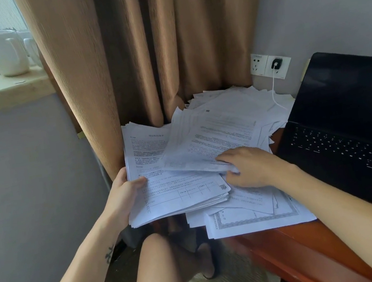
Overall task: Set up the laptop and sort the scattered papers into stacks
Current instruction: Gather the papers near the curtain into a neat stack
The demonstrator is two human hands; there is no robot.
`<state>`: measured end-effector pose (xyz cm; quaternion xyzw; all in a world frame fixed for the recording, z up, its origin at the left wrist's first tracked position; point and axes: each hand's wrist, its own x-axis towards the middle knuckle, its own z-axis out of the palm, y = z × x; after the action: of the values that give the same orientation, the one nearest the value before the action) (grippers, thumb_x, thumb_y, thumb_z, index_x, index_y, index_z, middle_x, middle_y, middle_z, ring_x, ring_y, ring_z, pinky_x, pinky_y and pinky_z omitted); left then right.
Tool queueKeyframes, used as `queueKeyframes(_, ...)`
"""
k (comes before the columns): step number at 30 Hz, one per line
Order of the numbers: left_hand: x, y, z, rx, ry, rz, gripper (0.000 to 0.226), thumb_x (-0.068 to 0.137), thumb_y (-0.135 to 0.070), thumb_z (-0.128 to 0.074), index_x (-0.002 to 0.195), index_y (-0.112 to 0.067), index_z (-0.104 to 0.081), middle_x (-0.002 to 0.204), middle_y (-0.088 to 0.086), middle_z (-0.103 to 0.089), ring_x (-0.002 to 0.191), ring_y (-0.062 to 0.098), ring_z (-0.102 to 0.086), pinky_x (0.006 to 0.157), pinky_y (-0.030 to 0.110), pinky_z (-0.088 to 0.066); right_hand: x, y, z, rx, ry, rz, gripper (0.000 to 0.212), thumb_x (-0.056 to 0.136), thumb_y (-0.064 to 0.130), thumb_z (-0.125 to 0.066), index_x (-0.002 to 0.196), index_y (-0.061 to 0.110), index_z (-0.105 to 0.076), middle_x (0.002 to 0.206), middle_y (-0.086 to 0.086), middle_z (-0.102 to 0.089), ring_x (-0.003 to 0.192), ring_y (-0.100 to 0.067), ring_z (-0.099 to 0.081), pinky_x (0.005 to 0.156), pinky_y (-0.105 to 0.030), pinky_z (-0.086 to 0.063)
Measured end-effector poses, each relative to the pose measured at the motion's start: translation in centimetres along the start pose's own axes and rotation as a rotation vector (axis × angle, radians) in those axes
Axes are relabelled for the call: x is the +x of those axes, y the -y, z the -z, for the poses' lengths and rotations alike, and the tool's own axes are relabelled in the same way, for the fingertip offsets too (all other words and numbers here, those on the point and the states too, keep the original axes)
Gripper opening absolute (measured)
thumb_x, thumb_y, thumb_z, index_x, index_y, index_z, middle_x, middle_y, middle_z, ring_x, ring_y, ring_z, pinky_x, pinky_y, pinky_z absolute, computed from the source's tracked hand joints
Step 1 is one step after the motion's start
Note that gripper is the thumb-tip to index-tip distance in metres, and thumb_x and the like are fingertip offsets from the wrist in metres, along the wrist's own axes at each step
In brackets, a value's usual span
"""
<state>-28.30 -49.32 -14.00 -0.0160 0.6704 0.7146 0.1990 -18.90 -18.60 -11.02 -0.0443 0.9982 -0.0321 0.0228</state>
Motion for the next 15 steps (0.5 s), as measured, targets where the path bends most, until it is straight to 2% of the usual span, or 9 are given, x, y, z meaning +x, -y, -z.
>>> queueKeyframes(4, -0.1, -0.1, 0.0, -0.003, 0.0, 0.007, 0.039, 0.102, -0.002, -0.058, 0.136, -0.02, -0.054, 0.122, 0.007, -0.071, 0.104, 0.031, -0.073, 0.08, 0.046, -0.06, -0.2, -0.4, -0.1, -0.094, -0.168, -0.044, 0.039, 0.099, 0.024, -0.041, 0.134, 0.02, -0.058, 0.103, 0.004, -0.07, 0.085, -0.021, -0.063, 0.078, -0.036, -0.051)
queueKeyframes(6, -0.1, -0.1, 0.0, 0.0, 0.003, 0.006, 0.04, 0.102, -0.002, -0.058, 0.137, -0.02, -0.054, 0.123, 0.008, -0.071, 0.105, 0.031, -0.072, 0.08, 0.046, -0.06, -0.2, -0.7, -0.4, -0.012, -0.224, -0.103, 0.035, 0.1, 0.021, -0.042, 0.131, 0.017, -0.059, 0.078, 0.004, -0.067, 0.071, -0.023, -0.06, 0.067, -0.033, -0.046)
queueKeyframes(8, -0.2, -0.2, 0.0, 0.005, 0.007, 0.002, 0.039, 0.102, -0.002, -0.058, 0.136, -0.02, -0.054, 0.124, 0.008, -0.07, 0.105, 0.031, -0.072, 0.08, 0.046, -0.06, -0.3, -0.9, -0.5, 0.183, -0.303, -0.158, 0.031, 0.102, 0.018, -0.043, 0.126, 0.017, -0.062, 0.062, 0.002, -0.057, 0.063, -0.027, -0.056, 0.058, -0.032, -0.038)
queueKeyframes(10, -0.2, -0.3, 0.1, -0.002, 0.014, 0.007, 0.039, 0.102, -0.002, -0.058, 0.136, -0.02, -0.054, 0.124, 0.009, -0.07, 0.105, 0.032, -0.072, 0.079, 0.047, -0.06, -0.3, -1.1, -0.4, 0.338, -0.407, -0.183, 0.023, 0.102, 0.015, -0.042, 0.113, 0.018, -0.061, 0.061, -0.005, -0.056, 0.06, -0.03, -0.053, 0.055, -0.035, -0.038)
queueKeyframes(11, -0.3, -0.4, 0.2, -0.009, 0.016, 0.013, 0.039, 0.102, -0.002, -0.058, 0.136, -0.021, -0.054, 0.123, 0.009, -0.07, 0.104, 0.032, -0.072, 0.078, 0.047, -0.061, -0.3, -1.0, -0.2, 0.342, -0.458, -0.171, 0.024, 0.101, 0.014, -0.042, 0.115, 0.02, -0.06, 0.062, -0.006, -0.056, 0.059, -0.03, -0.053, 0.055, -0.037, -0.04)
queueKeyframes(13, -0.4, -0.5, 0.3, -0.021, 0.014, 0.023, 0.039, 0.102, -0.002, -0.058, 0.136, -0.022, -0.055, 0.122, 0.009, -0.071, 0.103, 0.033, -0.073, 0.073, 0.045, -0.061, -0.2, -0.4, 0.2, 0.235, -0.531, -0.101, 0.034, 0.1, 0.009, -0.046, 0.129, 0.019, -0.06, 0.07, -0.002, -0.061, 0.06, -0.026, -0.052, 0.056, -0.035, -0.043)
queueKeyframes(15, -0.5, -0.6, 0.7, -0.031, 0.014, 0.028, 0.037, 0.103, -0.003, -0.058, 0.134, -0.022, -0.057, 0.121, 0.01, -0.072, 0.1, 0.033, -0.074, 0.068, 0.042, -0.061, -0.1, 0.8, 0.4, 0.096, -0.57, 0.072, 0.042, 0.095, 0.003, -0.05, 0.133, 0.016, -0.061, 0.086, -0.002, -0.07, 0.063, -0.018, -0.054, 0.053, -0.029, -0.044)
